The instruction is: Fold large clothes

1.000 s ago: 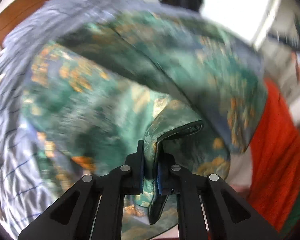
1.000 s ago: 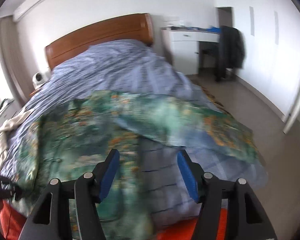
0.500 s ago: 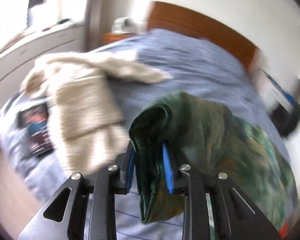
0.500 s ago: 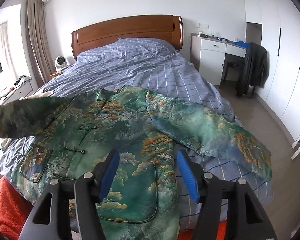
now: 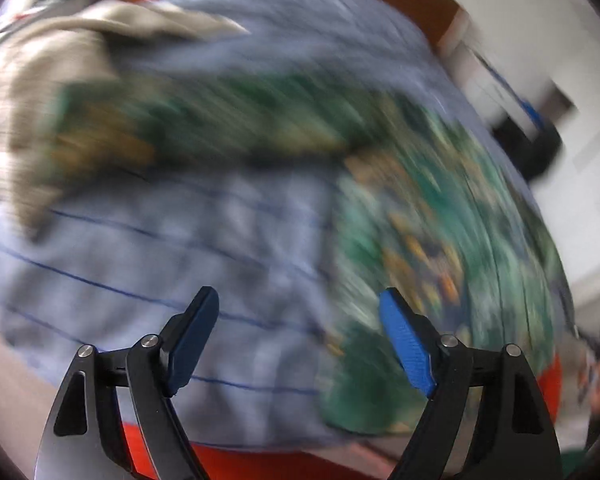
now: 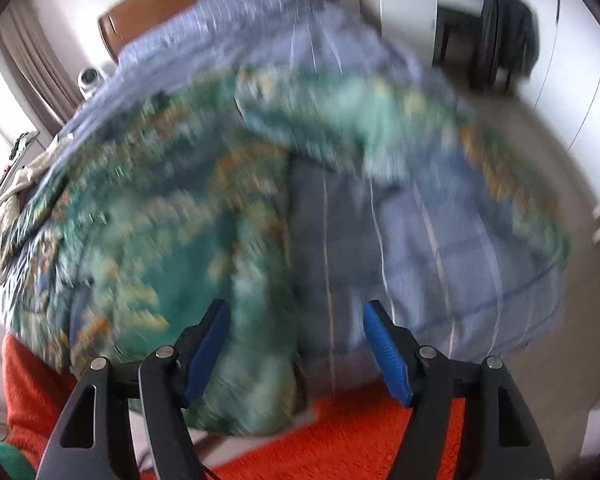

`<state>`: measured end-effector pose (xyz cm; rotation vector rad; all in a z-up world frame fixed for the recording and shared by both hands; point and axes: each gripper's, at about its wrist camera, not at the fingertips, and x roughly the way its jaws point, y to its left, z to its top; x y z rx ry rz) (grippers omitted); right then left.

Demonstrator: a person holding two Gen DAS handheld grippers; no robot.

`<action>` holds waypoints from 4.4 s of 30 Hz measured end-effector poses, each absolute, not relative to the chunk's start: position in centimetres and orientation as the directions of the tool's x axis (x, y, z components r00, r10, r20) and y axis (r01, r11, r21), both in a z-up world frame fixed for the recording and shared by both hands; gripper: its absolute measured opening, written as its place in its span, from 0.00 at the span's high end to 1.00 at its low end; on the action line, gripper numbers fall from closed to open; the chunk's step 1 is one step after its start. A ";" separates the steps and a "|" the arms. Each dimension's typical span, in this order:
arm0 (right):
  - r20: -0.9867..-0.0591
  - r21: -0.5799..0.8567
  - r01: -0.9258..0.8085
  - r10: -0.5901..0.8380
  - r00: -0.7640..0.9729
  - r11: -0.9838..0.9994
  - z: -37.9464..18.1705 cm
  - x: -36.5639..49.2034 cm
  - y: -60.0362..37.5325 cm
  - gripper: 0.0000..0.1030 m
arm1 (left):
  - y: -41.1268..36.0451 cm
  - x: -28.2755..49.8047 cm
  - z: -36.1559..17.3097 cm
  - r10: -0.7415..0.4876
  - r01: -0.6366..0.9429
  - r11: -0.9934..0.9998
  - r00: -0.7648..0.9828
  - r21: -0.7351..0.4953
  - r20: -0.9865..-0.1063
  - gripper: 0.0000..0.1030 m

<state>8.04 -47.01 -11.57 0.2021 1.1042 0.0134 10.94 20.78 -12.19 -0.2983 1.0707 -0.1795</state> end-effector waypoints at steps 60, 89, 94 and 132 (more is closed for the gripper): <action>-0.621 0.585 0.443 0.023 0.784 0.679 -14.1 6.8 -59.4 0.27 | 4.5 13.6 -9.3 -0.222 0.053 0.967 0.661 -0.250 -0.716 0.01; -0.475 0.181 -0.037 0.120 0.872 0.983 -0.8 20.5 -39.1 0.90 | 4.8 13.0 -11.6 -0.189 0.009 0.971 0.636 -0.237 -0.748 0.01; -0.611 0.098 -0.202 0.219 0.761 0.975 -7.2 22.6 -28.6 0.90 | 4.9 13.7 -11.8 -0.197 0.011 0.970 0.624 -0.244 -0.756 0.01; -0.629 0.169 -0.149 0.223 0.745 0.974 -7.3 21.2 -37.9 0.49 | -3.5 33.3 -11.2 -0.400 0.180 0.916 0.483 -0.358 -0.779 0.94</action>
